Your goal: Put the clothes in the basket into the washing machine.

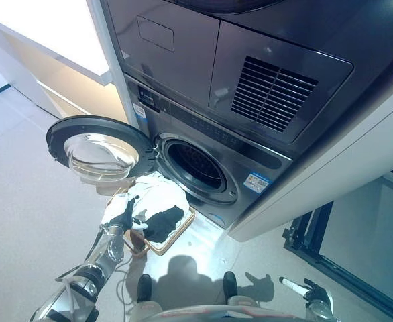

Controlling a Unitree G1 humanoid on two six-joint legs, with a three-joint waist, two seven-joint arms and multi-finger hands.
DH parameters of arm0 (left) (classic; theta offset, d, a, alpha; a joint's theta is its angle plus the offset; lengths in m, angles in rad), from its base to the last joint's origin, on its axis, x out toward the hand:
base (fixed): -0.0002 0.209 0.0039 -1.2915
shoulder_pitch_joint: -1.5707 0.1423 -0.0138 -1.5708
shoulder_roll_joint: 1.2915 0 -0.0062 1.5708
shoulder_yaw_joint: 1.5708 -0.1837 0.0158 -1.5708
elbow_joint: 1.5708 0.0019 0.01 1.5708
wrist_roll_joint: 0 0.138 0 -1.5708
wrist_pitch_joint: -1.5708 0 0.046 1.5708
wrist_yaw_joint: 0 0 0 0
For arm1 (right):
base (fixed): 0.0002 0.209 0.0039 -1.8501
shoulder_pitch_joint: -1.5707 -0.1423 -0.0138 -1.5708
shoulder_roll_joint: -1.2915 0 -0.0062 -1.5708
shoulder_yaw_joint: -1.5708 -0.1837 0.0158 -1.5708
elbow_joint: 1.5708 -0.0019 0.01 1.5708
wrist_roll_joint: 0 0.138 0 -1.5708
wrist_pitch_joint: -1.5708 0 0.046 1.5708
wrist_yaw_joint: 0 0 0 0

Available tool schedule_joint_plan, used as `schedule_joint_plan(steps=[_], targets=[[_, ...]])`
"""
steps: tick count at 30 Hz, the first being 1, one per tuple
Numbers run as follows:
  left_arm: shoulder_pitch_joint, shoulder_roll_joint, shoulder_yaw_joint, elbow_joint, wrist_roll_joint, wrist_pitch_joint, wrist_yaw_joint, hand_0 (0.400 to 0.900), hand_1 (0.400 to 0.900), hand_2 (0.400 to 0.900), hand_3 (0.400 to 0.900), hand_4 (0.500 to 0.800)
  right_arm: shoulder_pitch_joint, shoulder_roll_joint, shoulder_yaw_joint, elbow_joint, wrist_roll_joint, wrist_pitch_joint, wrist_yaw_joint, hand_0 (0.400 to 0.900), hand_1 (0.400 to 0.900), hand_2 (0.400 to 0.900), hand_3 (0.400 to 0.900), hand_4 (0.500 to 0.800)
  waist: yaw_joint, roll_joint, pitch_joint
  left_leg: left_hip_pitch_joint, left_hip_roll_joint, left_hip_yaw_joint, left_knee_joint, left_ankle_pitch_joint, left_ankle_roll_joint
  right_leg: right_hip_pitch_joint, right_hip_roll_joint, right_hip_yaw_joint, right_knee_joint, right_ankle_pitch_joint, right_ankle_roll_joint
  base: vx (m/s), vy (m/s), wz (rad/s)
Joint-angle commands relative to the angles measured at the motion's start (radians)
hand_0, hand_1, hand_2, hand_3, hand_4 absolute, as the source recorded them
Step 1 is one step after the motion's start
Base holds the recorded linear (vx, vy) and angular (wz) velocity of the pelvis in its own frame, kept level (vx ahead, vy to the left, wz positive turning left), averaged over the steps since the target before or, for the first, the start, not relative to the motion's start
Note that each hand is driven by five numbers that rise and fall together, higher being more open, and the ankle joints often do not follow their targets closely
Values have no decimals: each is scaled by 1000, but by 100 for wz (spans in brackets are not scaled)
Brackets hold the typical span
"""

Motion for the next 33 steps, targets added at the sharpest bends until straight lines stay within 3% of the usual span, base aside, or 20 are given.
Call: schedule_joint_plan(steps=[1,7,15,23,33], targets=[[-150,34,39,31,-12,-39,60,900,900,900,900,800,-11,-23,9,-1,8,-41,-30,900,900,900,900,800,9,-28,7,3,26,-5,6,-32,32,49,-26,-14,54,-60,23,0,0,0],[-141,41,38,13,-16,-52,57,900,900,900,900,800,-10,-24,10,-1,6,-42,-29,900,900,900,900,800,8,-29,11,1,27,-4,6,-33,32,47,-28,-13,53,-58,23,0,0,0],[-160,48,27,31,13,-32,75,900,900,900,900,800,-26,-33,21,-22,-16,-40,-37,900,900,900,900,800,3,-33,40,-18,21,2,41,-49,40,27,-34,4,63,-53,25,-12,8,-3],[-244,55,14,43,-4,-30,124,900,900,900,900,800,-82,-64,57,-123,-23,-60,-55,900,900,900,900,800,-14,-33,166,-156,-5,9,159,-69,52,-92,-55,45,108,-30,21,-121,31,-7],[-409,91,-4,131,-30,-21,240,900,900,900,900,800,-133,-74,118,-234,-12,-120,-110,900,900,900,900,800,-50,-35,310,-307,5,56,200,-40,54,-299,-45,105,148,21,21,-127,23,-19]])
